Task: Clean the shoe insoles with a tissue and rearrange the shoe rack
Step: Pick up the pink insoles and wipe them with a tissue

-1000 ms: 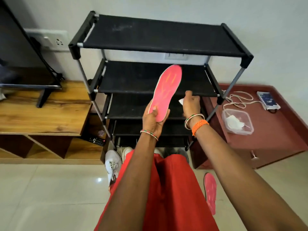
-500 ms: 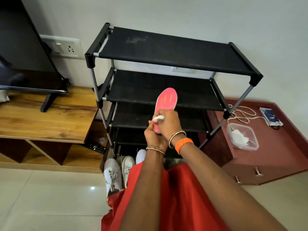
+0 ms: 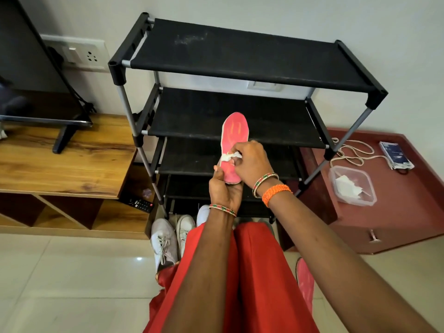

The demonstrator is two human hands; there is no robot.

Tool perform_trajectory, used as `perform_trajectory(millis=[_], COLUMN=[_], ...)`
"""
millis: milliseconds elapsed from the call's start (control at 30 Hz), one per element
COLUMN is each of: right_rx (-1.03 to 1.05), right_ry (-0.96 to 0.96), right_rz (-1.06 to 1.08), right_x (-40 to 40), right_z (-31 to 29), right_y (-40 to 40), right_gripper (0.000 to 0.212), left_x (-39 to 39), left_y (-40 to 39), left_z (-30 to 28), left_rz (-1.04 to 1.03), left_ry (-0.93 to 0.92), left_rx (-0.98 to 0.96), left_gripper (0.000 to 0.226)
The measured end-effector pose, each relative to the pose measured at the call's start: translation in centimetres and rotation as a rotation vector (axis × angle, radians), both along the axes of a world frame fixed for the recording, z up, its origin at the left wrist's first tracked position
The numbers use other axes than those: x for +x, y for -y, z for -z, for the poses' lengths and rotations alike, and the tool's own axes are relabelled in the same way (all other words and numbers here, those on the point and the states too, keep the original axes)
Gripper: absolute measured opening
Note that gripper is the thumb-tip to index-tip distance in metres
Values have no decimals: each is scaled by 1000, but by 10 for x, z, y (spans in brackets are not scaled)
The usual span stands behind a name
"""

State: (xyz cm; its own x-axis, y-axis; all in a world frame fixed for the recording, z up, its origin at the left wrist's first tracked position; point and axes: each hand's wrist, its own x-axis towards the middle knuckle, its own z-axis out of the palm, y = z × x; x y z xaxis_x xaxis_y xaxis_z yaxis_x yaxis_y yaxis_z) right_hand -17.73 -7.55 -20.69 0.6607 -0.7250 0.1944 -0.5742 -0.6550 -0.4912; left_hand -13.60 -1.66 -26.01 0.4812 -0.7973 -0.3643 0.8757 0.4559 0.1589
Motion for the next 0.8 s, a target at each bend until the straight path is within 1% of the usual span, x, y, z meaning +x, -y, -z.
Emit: perform_trajectory(millis=[67,133,200,267,300,367,433,533,600,633,700,733,800], right_rx=[14,27,-55,-184,-208,-201,-158,-101,-71,-81,-168,-195,-156], right_ry=[-1,-9,-30,-76,-86,-52,6,29,27,8,-21,-5,70], right_rz=[-8,-52,-46,13,58,143,168,67,46,62,101,131,160], right_x=[-7,-15,-18,-15,-14,-12,-14,-25,-30,-30,-26,-24,-20], right_z=[5,7,5,1,-1,-2,1,12,11,9,5,4,-1], right_y=[-7,-16,-15,-5,0,2,-7,-28,-28,-23,-9,-2,4], right_gripper=[7,4,9,11,11,8,4,6,7,6,5,4,6], left_x=[-2,-4,-6,-8,-9,-9,-9,-8,-10,-11,-13,-14,-14], left_y=[-1,-1,1,2,2,0,0,0,1,1,0,0,-3], left_z=[0,-1,0,-2,-3,-5,-5,-2,-2,-4,-7,-7,-6], left_rz=[0,7,19,31,31,23,21,27,40,54,79,88,91], left_ry=[0,4,17,53,73,104,92,74,87,107,151,164,174], left_rx=[9,32,35,12,1,-6,16,95,117,105,63,51,37], left_gripper=[36,34,35,34,34,35,34,29,29,28,28,30,34])
